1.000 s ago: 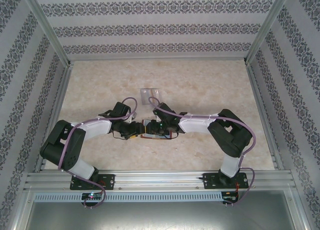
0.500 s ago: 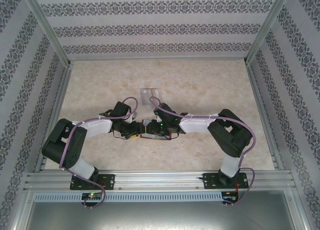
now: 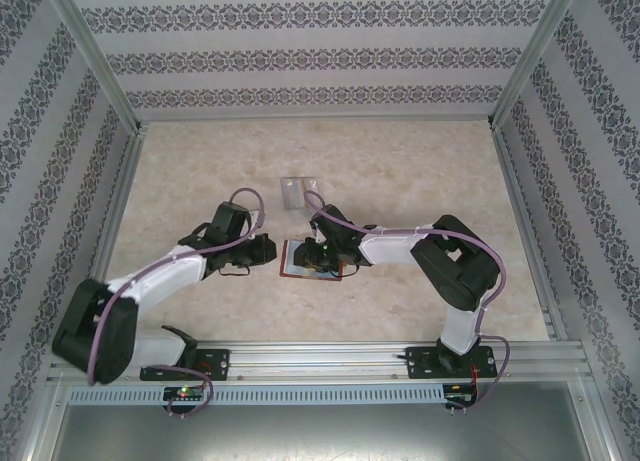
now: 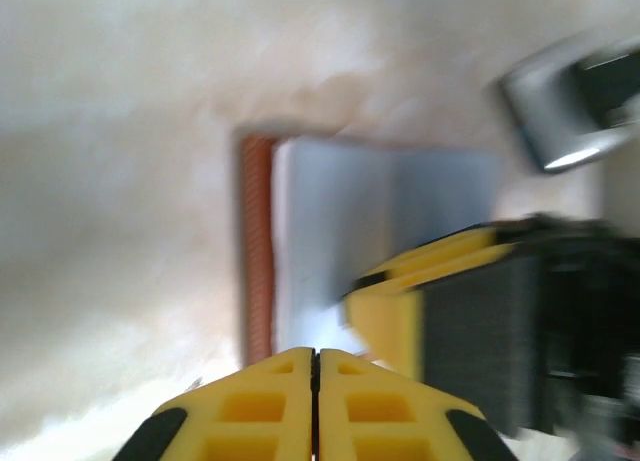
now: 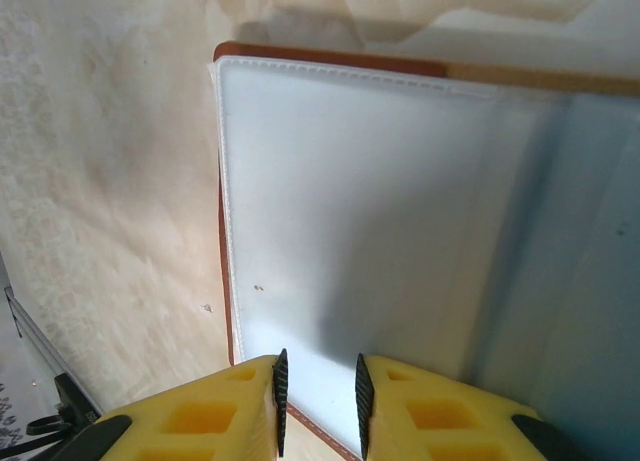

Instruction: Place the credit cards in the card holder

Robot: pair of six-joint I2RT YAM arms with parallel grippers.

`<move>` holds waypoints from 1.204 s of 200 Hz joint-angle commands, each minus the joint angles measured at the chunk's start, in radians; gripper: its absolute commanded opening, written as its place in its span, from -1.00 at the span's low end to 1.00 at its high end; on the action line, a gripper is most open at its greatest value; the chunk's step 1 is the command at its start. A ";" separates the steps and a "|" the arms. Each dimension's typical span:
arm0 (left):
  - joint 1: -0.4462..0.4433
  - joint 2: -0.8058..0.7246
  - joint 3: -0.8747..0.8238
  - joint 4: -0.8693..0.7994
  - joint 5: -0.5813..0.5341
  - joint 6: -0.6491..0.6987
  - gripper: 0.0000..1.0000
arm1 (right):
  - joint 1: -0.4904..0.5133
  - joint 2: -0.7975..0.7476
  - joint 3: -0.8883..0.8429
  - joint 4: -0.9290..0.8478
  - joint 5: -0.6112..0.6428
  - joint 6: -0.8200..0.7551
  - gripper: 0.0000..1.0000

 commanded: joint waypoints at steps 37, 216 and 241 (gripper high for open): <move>-0.004 0.096 -0.049 0.269 0.187 -0.080 -1.00 | -0.013 0.035 -0.005 -0.030 -0.005 0.022 -0.43; -0.008 0.392 0.000 0.186 0.142 -0.038 -1.00 | -0.017 -0.085 -0.003 -0.050 0.083 0.009 -0.24; -0.009 0.395 -0.012 0.200 0.128 -0.059 -1.00 | -0.043 -0.150 0.023 -0.075 0.116 -0.017 -0.11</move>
